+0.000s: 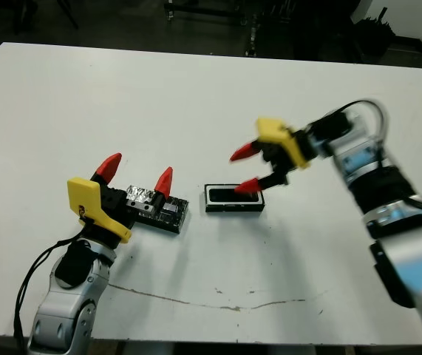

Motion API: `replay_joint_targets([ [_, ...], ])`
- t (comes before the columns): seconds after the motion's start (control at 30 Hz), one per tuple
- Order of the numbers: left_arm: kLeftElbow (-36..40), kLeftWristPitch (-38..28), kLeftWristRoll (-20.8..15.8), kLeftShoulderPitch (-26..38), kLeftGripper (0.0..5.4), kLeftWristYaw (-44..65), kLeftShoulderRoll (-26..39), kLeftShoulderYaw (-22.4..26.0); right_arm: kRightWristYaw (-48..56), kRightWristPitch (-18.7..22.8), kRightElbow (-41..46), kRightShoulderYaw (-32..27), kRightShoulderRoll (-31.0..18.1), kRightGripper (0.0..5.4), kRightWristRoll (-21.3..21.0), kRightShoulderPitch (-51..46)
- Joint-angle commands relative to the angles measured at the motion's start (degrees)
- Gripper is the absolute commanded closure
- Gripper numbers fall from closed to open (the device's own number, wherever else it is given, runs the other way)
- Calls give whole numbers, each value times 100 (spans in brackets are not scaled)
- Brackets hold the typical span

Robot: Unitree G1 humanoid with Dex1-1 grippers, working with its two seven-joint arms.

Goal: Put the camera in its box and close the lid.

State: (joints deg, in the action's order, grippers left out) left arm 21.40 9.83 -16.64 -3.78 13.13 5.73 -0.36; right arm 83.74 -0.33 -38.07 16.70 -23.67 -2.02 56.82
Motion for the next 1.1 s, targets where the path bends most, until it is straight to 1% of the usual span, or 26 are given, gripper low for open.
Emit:
replay_joint_targets([
  [0.03, 24, 87, 58, -11, 0, -36, 23, -18, 241, 339, 357, -231, -304, 56, 309, 100],
  [0.07, 43, 104, 69, -12, 0, -54, 22, -24, 274, 481, 467, -324, -372, 42, 425, 94],
  [0.17, 41, 87, 49, -4, 0, -25, 33, -23, 174, 1156, 1021, -549, -641, 2, 648, 30],
  [0.23, 40, 93, 27, -11, 0, -28, 23, -17, -175, 1545, 1617, -871, -794, 2, 851, -176],
  [0.3, 16, 68, -10, -12, 0, -8, 8, -8, -837, 1958, 2341, -1301, -822, 2, 1033, -552],
  [0.37, -5, 37, 10, -5, 0, -1, 13, -15, -2003, 2391, 3373, -1800, -581, 10, 1063, -1269],
  [0.4, 1, 40, 22, -7, 0, -5, 15, -23, -2461, 2497, 3775, -1947, -467, 20, 1057, -1578],
  [0.47, 25, 59, 32, -14, 0, -24, 6, -38, -3122, 2461, 4394, -2105, -248, 46, 1078, -2178],
  [0.57, 19, 66, 9, -7, 0, -12, 1, -43, -3863, 2263, 5055, -2208, 79, 85, 1142, -3043],
  [0.63, 5, 62, 55, 4, 0, -30, 17, -46, -4399, 1801, 5342, -2232, 415, 117, 1072, -3690],
  [0.67, 4, 64, 68, 7, 0, -36, 23, -46, -4626, 1656, 5462, -2214, 523, 126, 1021, -3933],
  [0.73, 15, 80, 82, 18, 0, -41, 47, -31, -5085, 1559, 5745, -2146, 743, 157, 932, -4470],
  [0.87, -77, -42, 106, 129, 0, 178, 252, 44, -5617, 969, 5898, -2110, 1097, 219, 918, -5452],
  [0.9, -131, -109, 116, 202, 0, 306, 361, 77, -5717, 776, 5899, -2114, 1180, 232, 931, -5669],
  [1.0, -319, -279, 72, 495, 0, 861, 813, 199, -6017, 443, 5981, -2144, 1437, 272, 1048, -6211],
  [1.03, -433, -346, 6, 659, 0, 1215, 1072, 248, -6121, 385, 6039, -2167, 1546, 289, 1131, -6395],
  [1.1, -711, -474, -111, 1032, 0, 1987, 1616, 308, -6281, 139, 6074, -2192, 1722, 318, 1220, -6682],
])
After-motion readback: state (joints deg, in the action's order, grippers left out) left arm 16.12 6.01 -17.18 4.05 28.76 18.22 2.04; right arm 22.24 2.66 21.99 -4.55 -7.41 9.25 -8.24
